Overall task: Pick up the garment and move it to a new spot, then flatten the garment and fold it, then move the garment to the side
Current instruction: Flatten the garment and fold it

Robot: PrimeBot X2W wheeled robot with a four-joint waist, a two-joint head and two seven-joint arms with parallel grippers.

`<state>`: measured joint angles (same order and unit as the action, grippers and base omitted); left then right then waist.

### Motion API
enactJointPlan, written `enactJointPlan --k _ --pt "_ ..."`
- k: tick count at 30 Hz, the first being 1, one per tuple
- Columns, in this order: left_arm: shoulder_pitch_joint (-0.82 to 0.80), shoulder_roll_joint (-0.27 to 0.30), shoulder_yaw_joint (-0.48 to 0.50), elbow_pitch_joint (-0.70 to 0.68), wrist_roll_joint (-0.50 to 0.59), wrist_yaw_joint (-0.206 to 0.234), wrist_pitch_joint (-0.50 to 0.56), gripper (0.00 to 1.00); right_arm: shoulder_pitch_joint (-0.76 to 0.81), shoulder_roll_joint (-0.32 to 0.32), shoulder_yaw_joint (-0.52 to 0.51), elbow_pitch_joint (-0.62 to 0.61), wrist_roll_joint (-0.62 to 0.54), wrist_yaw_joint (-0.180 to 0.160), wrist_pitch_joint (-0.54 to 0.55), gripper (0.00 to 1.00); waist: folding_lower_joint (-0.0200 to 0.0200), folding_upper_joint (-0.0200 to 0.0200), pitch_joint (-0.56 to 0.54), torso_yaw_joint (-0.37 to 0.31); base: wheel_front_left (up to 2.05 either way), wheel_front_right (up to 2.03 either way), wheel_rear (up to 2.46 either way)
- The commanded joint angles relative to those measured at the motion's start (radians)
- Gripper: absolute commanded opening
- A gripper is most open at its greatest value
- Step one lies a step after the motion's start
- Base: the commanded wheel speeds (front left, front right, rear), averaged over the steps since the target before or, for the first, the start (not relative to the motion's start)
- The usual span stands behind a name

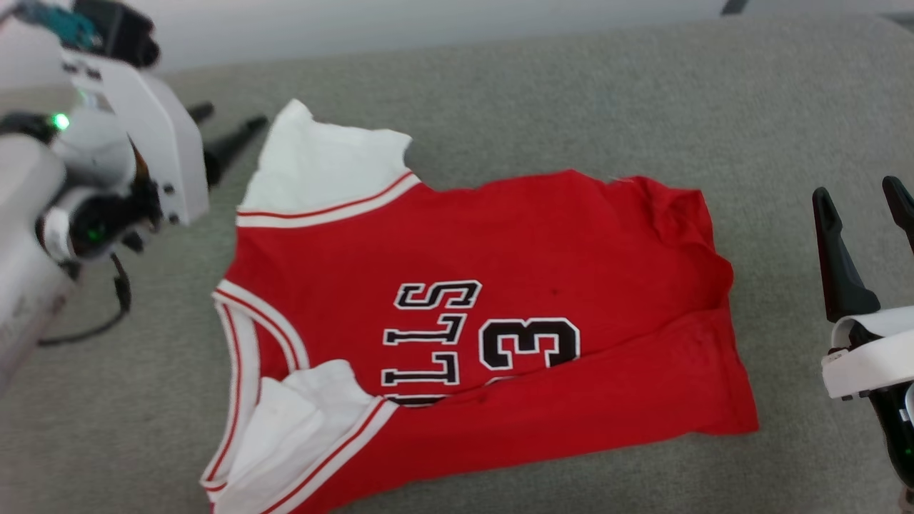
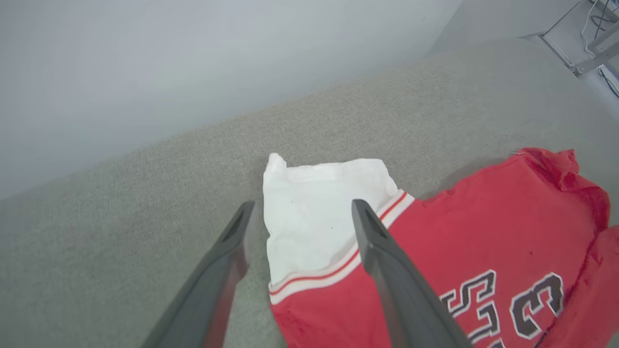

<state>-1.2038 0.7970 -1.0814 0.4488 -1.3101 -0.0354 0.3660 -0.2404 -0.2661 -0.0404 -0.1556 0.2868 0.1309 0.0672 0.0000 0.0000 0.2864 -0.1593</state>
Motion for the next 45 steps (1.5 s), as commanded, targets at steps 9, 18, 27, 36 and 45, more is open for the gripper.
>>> enactJointPlan --k 9,18,27,36,45 --pt "-0.138 -0.092 -0.021 0.226 0.034 -0.061 0.072 1.0 -0.033 0.034 0.005 0.041 -0.001 0.0 -0.04 1.0 0.0 0.0 0.138 -0.087 0.0 0.0 0.0" --pt "-0.22 -0.146 -0.093 0.377 0.114 -0.081 0.138 1.0 -0.059 0.042 0.029 0.069 0.021 0.0 -0.047 1.0 0.0 0.0 0.181 -0.092 0.0 0.0 0.0" --pt "-0.238 -0.214 -0.125 0.495 0.131 -0.09 0.16 1.0 -0.082 0.016 0.065 0.08 0.051 0.0 -0.016 1.0 0.0 0.0 0.198 -0.089 0.0 0.0 0.0" --pt "-0.25 -0.27 -0.137 0.595 0.126 -0.094 0.177 0.0 -0.104 -0.031 0.132 0.073 0.13 0.0 0.093 1.0 0.0 0.0 0.209 -0.092 0.0 0.0 0.0" --pt "-0.281 -0.288 -0.156 0.632 0.138 -0.094 0.218 0.0 -0.203 -0.122 0.207 0.037 0.275 -0.001 0.378 1.0 0.0 0.0 0.215 -0.076 0.0 0.0 0.0"
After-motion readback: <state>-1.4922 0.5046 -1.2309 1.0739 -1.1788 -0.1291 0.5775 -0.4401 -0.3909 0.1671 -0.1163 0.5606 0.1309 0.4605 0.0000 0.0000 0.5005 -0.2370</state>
